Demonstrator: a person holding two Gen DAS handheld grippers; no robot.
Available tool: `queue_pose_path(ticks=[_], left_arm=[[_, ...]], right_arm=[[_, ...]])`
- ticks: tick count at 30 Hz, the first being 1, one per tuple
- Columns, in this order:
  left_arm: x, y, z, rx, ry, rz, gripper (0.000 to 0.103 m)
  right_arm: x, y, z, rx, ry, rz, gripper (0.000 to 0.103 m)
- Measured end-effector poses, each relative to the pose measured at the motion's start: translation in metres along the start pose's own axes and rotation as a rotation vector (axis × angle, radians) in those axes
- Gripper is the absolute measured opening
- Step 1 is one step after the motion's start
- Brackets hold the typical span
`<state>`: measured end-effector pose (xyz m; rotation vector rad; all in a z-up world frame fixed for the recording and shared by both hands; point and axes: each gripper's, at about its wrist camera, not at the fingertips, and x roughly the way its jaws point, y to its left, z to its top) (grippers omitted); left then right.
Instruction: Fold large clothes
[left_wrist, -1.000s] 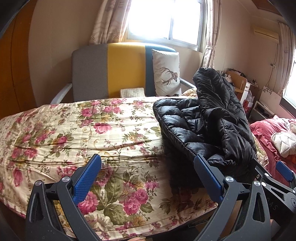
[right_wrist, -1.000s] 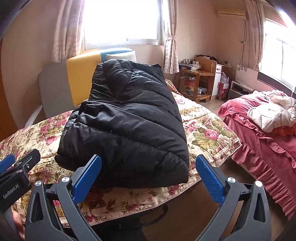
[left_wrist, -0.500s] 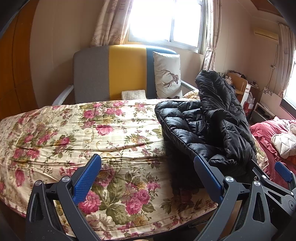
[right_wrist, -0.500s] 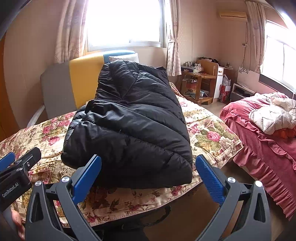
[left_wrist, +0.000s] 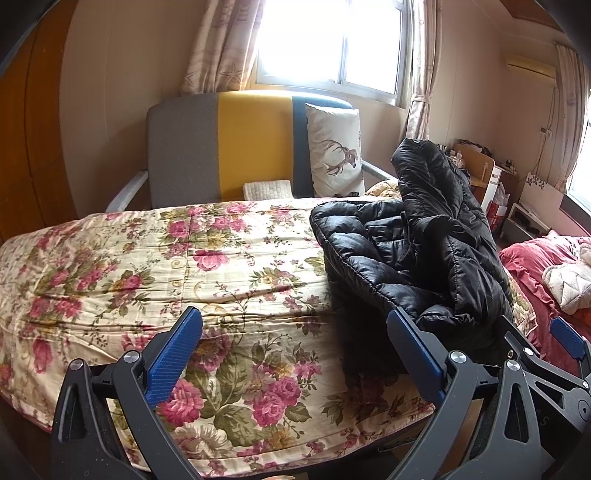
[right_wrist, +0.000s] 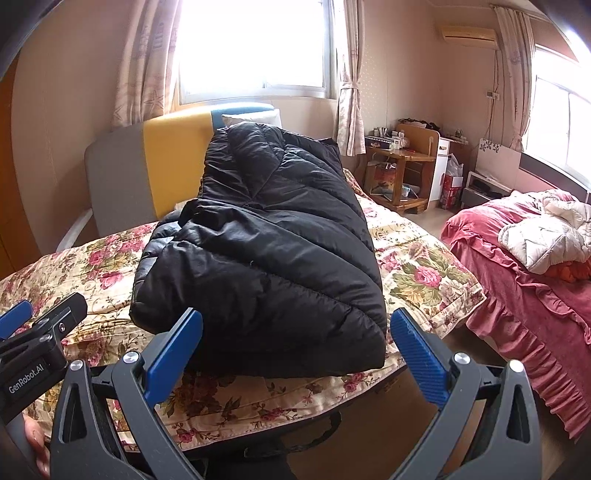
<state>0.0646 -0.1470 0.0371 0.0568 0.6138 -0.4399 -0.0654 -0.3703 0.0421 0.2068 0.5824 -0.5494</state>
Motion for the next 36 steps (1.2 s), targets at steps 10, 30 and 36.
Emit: queue_pose_path(ticks=[10, 30, 36], left_arm=[[-0.0049, 0.0025, -0.0017, -0.002, -0.012, 0.008, 0.099], [-0.0067, 0.0055, -0.0023, -0.004, -0.014, 0.012, 0.099], [-0.0068, 0.0064, -0.0023, -0.005, -0.013, 0.012, 0.099]], right_arm=[[-0.001, 0.0007, -0.0009, -0.007, -0.001, -0.009, 0.101], [-0.0043, 0.0046, -0.0044, 0.004, -0.007, -0.002, 0.101], [-0.004, 0.0058, -0.0041, 0.001, -0.008, -0.002, 0.101]])
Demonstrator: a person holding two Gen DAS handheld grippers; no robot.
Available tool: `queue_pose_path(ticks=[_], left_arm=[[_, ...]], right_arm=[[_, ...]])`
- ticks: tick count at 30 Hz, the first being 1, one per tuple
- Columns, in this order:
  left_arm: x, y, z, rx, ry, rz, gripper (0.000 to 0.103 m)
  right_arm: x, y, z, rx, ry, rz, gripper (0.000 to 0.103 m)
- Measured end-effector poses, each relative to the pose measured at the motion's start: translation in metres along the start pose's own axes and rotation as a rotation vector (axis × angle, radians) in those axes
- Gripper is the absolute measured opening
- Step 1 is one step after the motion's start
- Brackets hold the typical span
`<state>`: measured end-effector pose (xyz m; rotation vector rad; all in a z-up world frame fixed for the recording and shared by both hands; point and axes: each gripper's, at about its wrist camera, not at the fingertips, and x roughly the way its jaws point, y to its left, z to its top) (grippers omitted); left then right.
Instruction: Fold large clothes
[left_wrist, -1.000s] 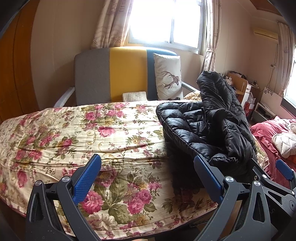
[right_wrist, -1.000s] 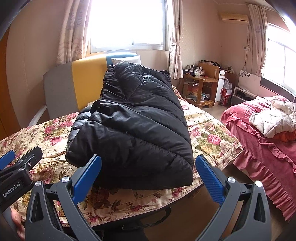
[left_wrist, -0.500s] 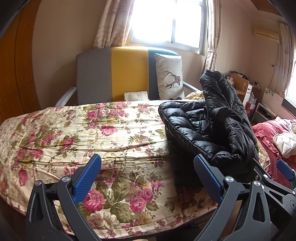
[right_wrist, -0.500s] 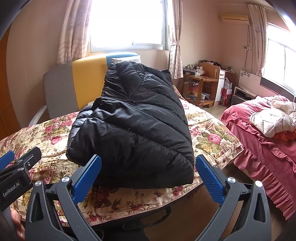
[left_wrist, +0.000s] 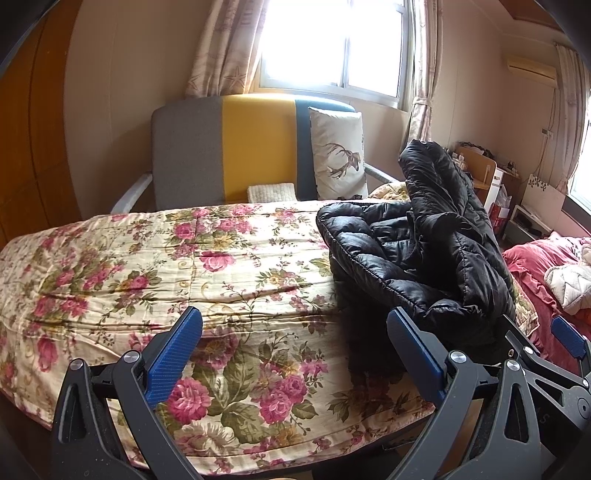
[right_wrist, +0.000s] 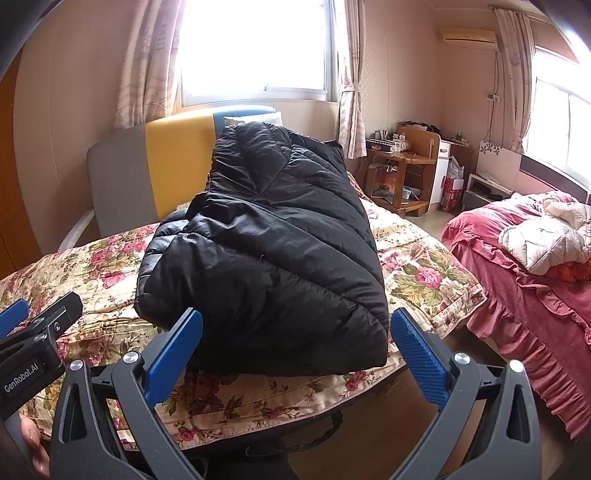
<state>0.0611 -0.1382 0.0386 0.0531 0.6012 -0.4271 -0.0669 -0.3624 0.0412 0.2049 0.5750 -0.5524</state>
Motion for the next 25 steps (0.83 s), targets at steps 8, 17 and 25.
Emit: queue_pose_path(ticks=[8, 17, 25], left_arm=[[-0.001, 0.001, -0.001, -0.008, 0.001, -0.01, 0.099], [0.006, 0.004, -0.006, -0.007, 0.016, -0.014, 0.099], [0.015, 0.012, -0.007, -0.045, 0.049, 0.012, 0.099]], right_arm=[[0.001, 0.001, 0.0, -0.003, 0.004, 0.003, 0.101], [0.001, 0.001, -0.003, -0.01, 0.002, 0.006, 0.101], [0.004, -0.002, -0.002, 0.001, 0.003, 0.003, 0.101]])
